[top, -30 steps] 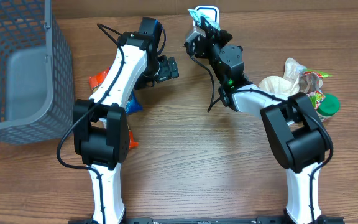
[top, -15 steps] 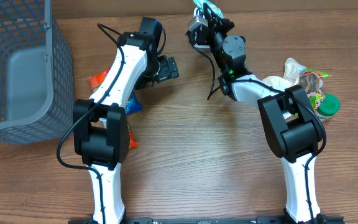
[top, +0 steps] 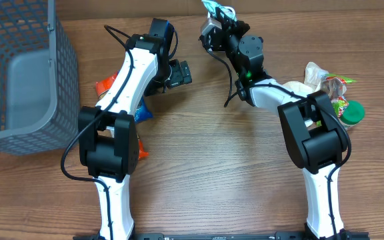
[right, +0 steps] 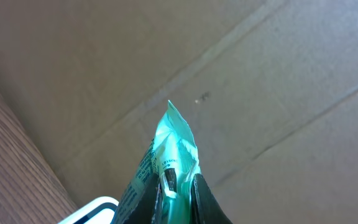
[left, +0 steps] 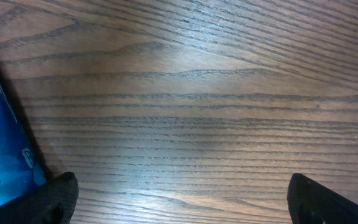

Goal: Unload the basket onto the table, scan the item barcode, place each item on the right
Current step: 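Hold the tissue pack barcode up in front of the white scanner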

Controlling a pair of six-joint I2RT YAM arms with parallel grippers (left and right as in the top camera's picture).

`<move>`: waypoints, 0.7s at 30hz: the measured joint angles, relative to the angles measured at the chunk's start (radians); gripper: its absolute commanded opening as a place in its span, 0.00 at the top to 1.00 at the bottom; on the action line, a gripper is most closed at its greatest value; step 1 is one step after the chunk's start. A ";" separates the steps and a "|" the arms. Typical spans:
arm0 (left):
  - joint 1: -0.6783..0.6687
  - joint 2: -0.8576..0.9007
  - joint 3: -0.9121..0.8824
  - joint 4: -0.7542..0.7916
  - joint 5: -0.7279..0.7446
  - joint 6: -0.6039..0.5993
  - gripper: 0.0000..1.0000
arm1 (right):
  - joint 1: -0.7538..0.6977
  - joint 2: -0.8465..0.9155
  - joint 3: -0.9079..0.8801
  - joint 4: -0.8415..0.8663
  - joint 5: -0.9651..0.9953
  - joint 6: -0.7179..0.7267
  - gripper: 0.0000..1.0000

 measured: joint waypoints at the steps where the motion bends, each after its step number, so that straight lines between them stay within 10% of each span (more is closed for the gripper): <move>1: 0.000 0.000 0.000 0.000 0.000 0.000 0.00 | -0.003 0.000 0.000 0.000 0.000 0.000 0.96; 21: 0.000 0.000 0.000 0.000 0.000 0.000 0.00 | 0.018 0.000 0.000 0.171 0.243 0.267 0.96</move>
